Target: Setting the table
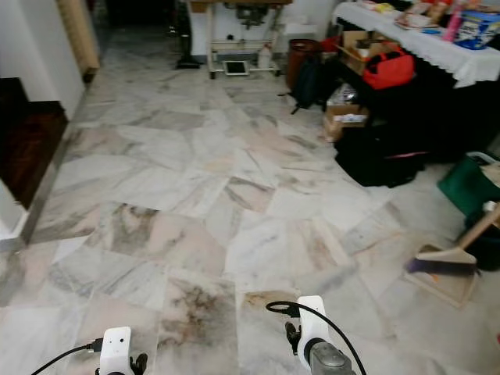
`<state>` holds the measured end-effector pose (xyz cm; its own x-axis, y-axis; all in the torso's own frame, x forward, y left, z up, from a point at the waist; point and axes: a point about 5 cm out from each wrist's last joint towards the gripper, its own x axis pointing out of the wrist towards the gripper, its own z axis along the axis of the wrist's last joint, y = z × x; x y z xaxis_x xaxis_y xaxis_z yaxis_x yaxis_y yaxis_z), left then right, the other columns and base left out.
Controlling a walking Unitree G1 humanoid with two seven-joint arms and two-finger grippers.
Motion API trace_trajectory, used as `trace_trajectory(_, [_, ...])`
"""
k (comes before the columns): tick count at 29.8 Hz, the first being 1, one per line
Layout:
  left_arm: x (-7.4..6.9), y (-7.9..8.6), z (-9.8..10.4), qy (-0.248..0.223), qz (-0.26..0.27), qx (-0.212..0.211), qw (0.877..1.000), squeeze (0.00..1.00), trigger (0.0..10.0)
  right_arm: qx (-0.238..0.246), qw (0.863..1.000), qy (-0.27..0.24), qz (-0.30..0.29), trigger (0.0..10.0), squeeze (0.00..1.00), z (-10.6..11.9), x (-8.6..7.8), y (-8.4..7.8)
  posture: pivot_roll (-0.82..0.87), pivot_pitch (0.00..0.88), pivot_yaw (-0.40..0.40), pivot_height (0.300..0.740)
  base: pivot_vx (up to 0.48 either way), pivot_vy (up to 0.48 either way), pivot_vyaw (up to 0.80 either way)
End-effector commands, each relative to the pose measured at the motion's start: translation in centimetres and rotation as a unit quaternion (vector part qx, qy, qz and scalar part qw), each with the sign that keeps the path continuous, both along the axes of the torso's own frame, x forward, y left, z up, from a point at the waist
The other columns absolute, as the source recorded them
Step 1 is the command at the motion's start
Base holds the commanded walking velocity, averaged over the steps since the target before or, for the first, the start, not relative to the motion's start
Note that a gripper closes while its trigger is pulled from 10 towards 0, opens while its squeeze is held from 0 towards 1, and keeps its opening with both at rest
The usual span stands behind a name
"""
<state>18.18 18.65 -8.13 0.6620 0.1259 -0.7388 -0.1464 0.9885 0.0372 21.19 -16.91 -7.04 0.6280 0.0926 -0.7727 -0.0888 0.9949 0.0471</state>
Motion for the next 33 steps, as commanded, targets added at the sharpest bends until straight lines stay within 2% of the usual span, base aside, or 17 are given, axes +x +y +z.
trace_trajectory(1, [0.22,0.02,0.11,-0.003,0.000,0.001,1.000,0.00,10.0,-0.003,1.000,0.001,0.002,10.0,0.00,0.04,0.08,-0.04,0.10,0.000,-0.068,0.740,0.000,0.000,-0.76])
trace_trajectory(13, [-0.19,-0.28,-0.10,0.001,0.001,0.006,1.000,0.00,10.0,-0.008,1.000,0.004,0.003,10.0,0.00,0.07,0.13,-0.29,0.10,0.000,-0.087,0.740,0.000,0.000,-0.76])
trace_trajectory(18, [-0.23,-0.39,-0.14,0.003,0.003,0.008,1.000,0.00,10.0,-0.010,1.000,0.004,0.005,10.0,0.00,0.10,0.18,-0.32,0.11,0.000,-0.097,0.740,0.000,-0.287,-0.76])
trace_trajectory(26, [-0.30,-0.58,-0.21,0.006,0.005,0.003,1.000,0.00,10.0,-0.011,1.000,0.002,0.005,10.0,0.00,0.28,0.49,-0.41,0.11,0.000,-0.093,0.740,0.000,0.000,-0.76])
trace_trajectory(33, [-0.33,-0.73,-0.23,0.007,-0.004,0.008,1.000,0.00,10.0,-0.012,1.000,0.007,0.002,10.0,0.00,0.08,0.14,-0.51,0.11,0.000,-0.097,0.740,0.000,0.000,-0.76])
